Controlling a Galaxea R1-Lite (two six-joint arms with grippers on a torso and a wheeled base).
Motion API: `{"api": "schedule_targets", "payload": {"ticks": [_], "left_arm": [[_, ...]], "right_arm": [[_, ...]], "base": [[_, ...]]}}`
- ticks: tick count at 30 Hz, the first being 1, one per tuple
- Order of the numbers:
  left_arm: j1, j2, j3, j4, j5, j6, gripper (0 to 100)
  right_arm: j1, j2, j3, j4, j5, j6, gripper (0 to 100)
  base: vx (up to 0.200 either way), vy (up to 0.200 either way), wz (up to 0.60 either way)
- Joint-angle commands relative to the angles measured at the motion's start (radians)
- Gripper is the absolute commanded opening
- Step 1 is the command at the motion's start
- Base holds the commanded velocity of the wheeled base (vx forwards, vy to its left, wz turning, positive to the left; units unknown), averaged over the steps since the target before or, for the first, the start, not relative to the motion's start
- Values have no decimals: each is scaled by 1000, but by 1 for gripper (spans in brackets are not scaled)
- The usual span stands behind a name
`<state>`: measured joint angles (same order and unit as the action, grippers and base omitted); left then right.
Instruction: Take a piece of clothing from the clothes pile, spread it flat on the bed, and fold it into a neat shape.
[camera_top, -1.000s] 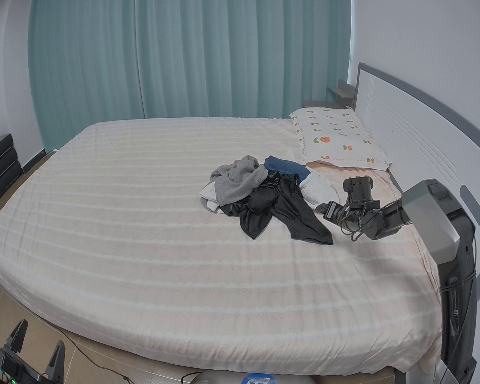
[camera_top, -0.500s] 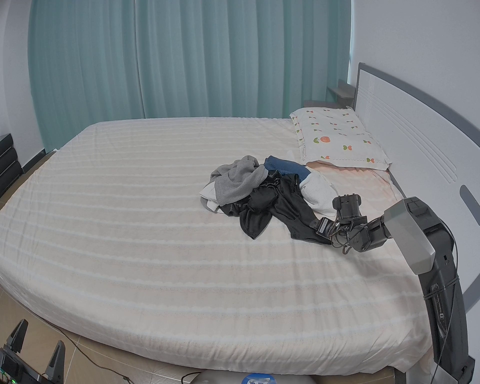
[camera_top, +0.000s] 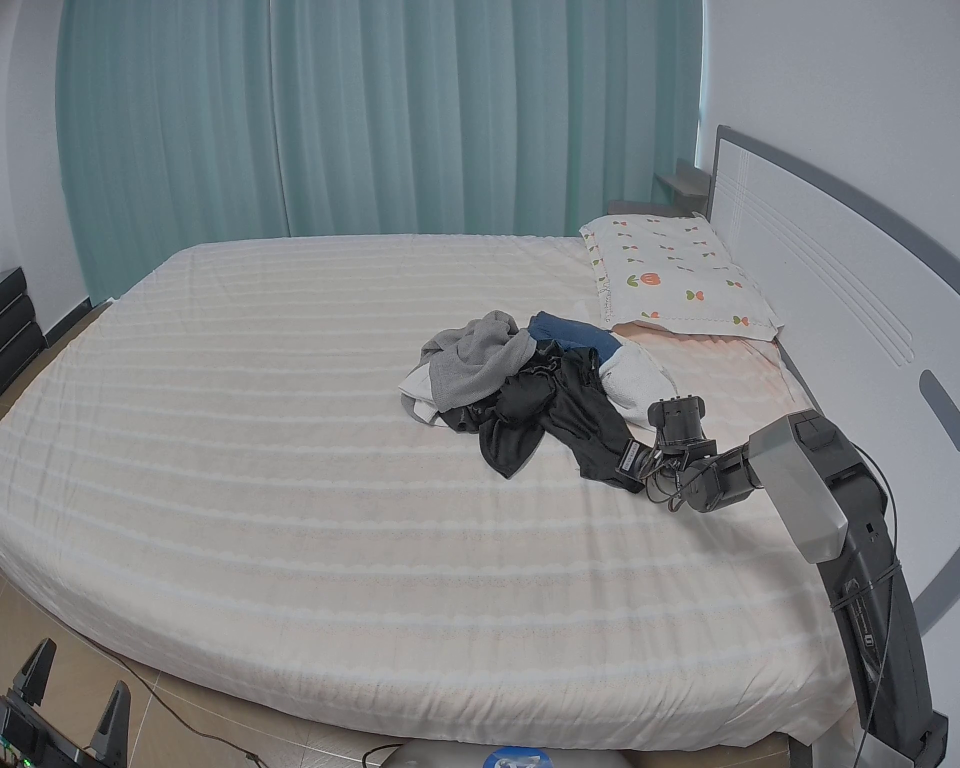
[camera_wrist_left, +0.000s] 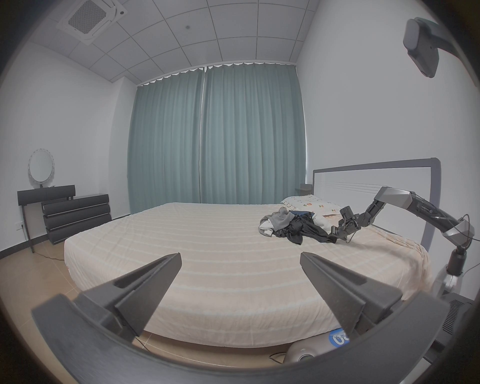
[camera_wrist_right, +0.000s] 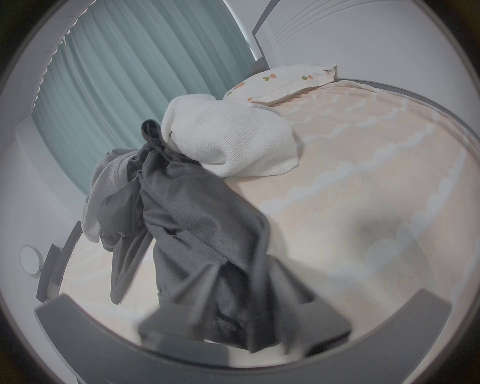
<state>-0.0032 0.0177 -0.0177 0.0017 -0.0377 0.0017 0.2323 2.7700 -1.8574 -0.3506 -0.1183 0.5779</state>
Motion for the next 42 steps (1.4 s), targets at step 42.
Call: {"api": "schedule_targets", "payload": {"ticks": [42], "left_arm": [[-18, 636, -410, -175, -174, -140, 100]], "right_arm": [[271, -1342, 1126, -456, 373, 255, 0]], "base": [[0, 0, 0]]}}
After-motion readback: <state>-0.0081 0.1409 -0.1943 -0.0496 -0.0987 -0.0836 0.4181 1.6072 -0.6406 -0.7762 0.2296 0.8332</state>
